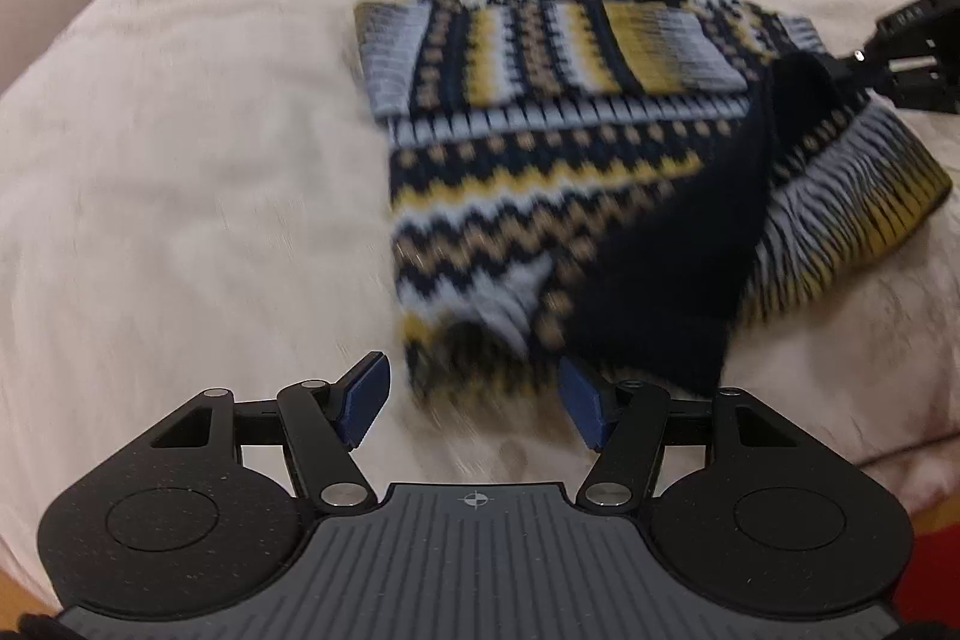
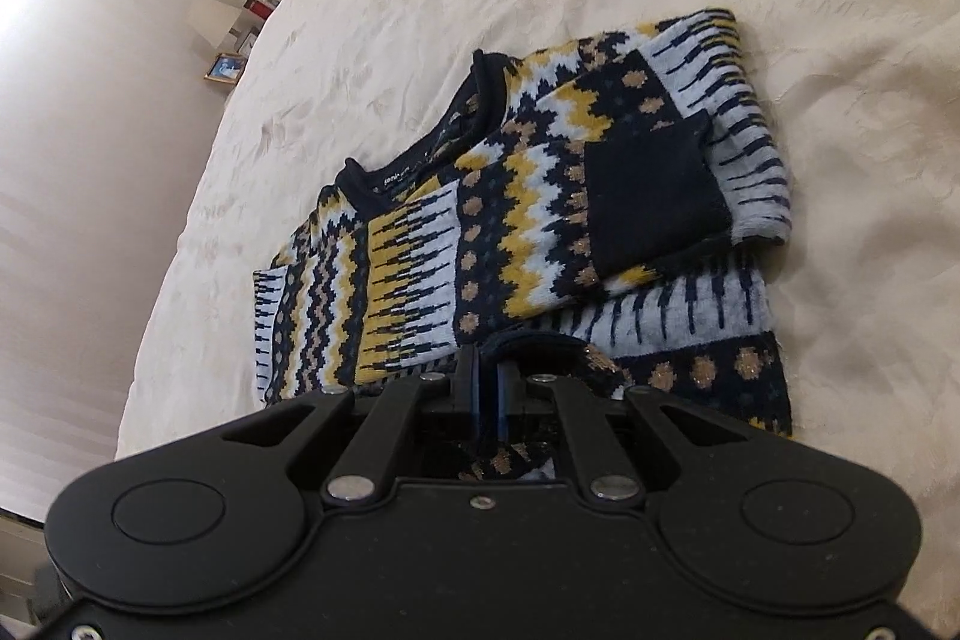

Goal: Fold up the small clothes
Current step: 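Fold the hem up over the folded sleeves with both grippers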

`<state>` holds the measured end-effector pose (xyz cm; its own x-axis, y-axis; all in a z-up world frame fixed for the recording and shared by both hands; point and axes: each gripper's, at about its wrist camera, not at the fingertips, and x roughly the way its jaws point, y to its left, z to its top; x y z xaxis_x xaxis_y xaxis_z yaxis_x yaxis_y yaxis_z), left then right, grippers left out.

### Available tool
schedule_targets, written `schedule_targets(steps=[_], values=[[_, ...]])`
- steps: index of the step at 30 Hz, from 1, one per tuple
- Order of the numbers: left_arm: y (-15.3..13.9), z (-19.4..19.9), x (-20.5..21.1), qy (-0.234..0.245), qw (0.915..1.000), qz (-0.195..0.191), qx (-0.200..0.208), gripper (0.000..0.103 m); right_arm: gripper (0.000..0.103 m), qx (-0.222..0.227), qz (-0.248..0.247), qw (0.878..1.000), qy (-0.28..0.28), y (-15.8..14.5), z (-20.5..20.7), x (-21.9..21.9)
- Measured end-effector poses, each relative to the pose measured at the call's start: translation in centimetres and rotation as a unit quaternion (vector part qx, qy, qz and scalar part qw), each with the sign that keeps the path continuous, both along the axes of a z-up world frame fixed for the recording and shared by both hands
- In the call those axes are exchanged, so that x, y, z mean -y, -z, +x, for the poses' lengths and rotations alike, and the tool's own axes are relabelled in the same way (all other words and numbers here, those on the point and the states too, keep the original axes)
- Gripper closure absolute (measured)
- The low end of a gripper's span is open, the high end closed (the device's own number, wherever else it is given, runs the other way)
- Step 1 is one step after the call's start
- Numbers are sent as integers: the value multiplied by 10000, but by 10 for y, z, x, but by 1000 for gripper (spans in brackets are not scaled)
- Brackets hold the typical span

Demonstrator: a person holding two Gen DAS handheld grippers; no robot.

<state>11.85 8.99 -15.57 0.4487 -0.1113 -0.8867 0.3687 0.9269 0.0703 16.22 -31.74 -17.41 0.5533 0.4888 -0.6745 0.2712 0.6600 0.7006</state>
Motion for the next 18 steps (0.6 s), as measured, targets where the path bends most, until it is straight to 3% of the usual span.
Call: schedule_targets(steps=[4,8,18], values=[[3,-5,9,146,9998,132,-18,42,89,-32,66,9999,-97,4,5,2],[9,23,22,257,9991,299,148,42,89,-70,43,9999,-140,6,7,1],[12,108,17,102,9991,-373,184,42,84,-163,-217,9996,79,4,7,-1]])
